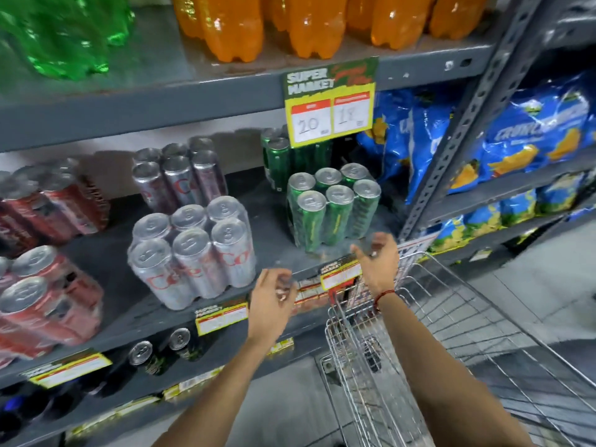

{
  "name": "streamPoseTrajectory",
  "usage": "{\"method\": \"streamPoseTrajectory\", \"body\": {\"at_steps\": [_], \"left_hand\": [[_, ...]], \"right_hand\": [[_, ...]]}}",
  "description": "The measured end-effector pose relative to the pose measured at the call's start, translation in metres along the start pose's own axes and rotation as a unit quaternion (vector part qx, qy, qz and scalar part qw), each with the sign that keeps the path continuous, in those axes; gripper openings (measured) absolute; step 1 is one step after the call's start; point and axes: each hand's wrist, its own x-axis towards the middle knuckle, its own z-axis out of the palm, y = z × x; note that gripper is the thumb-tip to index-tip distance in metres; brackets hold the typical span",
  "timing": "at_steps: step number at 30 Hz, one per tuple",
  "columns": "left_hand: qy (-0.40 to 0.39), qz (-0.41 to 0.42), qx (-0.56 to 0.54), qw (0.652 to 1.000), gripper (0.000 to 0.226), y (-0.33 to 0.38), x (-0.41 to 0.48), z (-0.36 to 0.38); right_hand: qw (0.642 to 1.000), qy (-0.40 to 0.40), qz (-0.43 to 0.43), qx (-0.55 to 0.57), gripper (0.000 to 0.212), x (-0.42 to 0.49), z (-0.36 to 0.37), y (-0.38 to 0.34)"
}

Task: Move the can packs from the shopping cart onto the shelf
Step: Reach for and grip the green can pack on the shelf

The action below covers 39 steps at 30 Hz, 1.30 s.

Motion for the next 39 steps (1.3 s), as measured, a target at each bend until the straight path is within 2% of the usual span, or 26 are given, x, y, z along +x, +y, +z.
{"method": "streamPoseTrajectory", "body": {"at_steps": [2,4,6,8,12,17,19,25,31,39], "left_hand": [[-0.040,-0.002,0.039,0.998,0.046,0.011,0.025,0.023],[-0.058,-0.058,0.047,0.996,0.072,0.015,0.049,0.038],[-0.075,-0.096,0.073,0.990,0.086,0.013,0.070,0.051],[-0.093,-0.099,0.111,0.985,0.089,0.007,0.086,0.059],[-0.081,-0.099,0.124,0.984,0.087,-0.002,0.098,0.065],[-0.072,-0.091,0.114,0.987,0.090,0.000,0.093,0.065],[-0.067,-0.088,0.112,0.988,0.089,0.003,0.090,0.065],[-0.056,-0.080,0.118,0.988,0.067,0.010,0.073,0.070],[-0.055,-0.090,0.124,0.987,0.063,0.018,0.070,0.071],[-0.061,-0.103,0.128,0.984,0.064,0.020,0.071,0.070]], "right_hand": [[0.999,-0.040,0.011,-0.009,0.076,0.024,-0.010,-0.001],[0.994,-0.106,-0.008,-0.003,0.090,0.041,-0.013,-0.007],[0.984,-0.178,-0.018,-0.018,0.093,0.058,-0.011,-0.009],[0.973,-0.221,-0.021,-0.065,0.088,0.069,-0.008,-0.007],[0.967,-0.227,-0.030,-0.113,0.077,0.081,-0.007,-0.001],[0.959,-0.237,-0.076,-0.138,0.082,0.084,-0.014,0.003],[0.960,-0.239,-0.072,-0.125,0.083,0.083,-0.016,0.005],[0.969,-0.223,-0.044,-0.098,0.078,0.075,-0.027,0.012],[0.968,-0.227,-0.037,-0.099,0.072,0.071,-0.029,0.011],[0.960,-0.223,-0.050,-0.162,0.065,0.068,-0.026,0.008]]}}
